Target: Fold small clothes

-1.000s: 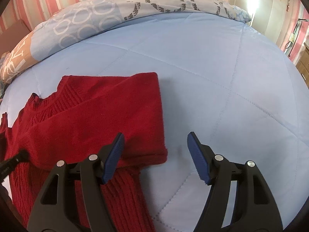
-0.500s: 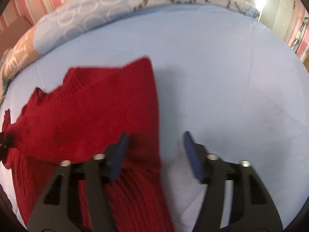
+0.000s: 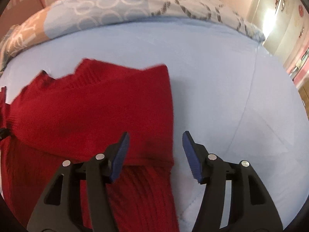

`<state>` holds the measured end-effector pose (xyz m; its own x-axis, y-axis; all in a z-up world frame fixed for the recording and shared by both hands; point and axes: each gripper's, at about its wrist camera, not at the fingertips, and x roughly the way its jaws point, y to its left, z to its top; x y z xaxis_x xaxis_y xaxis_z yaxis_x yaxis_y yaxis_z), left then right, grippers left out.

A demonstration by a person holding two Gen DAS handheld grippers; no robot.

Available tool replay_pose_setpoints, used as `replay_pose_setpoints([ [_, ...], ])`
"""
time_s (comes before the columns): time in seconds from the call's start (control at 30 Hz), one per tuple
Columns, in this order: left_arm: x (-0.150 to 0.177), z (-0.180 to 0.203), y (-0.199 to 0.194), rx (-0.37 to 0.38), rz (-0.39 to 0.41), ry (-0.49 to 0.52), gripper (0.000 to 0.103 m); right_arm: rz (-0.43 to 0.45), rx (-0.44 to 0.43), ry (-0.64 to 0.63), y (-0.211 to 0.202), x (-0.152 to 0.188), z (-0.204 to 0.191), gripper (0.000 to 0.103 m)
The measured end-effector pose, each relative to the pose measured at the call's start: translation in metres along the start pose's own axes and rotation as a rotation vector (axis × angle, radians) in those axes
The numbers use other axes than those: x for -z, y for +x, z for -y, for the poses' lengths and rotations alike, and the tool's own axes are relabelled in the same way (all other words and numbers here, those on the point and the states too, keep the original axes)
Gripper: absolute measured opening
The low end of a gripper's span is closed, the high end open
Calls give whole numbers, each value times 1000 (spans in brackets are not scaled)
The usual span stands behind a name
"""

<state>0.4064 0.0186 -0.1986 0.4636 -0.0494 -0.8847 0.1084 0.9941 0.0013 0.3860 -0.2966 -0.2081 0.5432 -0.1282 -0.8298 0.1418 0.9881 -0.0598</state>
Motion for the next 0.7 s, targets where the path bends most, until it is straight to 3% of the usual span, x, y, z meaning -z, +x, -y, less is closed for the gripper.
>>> replay_pose_setpoints([
  [0.07,0,-4,-13,12,22,-19,20,6,-21,-16,-5,-1,-5,62],
  [0.13,-3,1,-21,30,53,-22,36,-7,-36,-46,-3,-2,-16,62],
  [0.17,-7,5,-19,48,63,-23,38,-16,-47,-55,-1,-2,-20,62],
  [0.27,-12,21,-5,61,54,-8,39,-49,-67,-79,7,-2,-31,62],
  [0.43,-10,30,32,4,-6,20,40,-104,-49,-76,21,6,-35,62],
  [0.6,-11,34,32,-20,12,49,40,-97,-33,-88,20,5,-41,62],
  [0.7,-8,24,20,25,24,21,41,-39,-98,-88,-2,2,-48,62],
])
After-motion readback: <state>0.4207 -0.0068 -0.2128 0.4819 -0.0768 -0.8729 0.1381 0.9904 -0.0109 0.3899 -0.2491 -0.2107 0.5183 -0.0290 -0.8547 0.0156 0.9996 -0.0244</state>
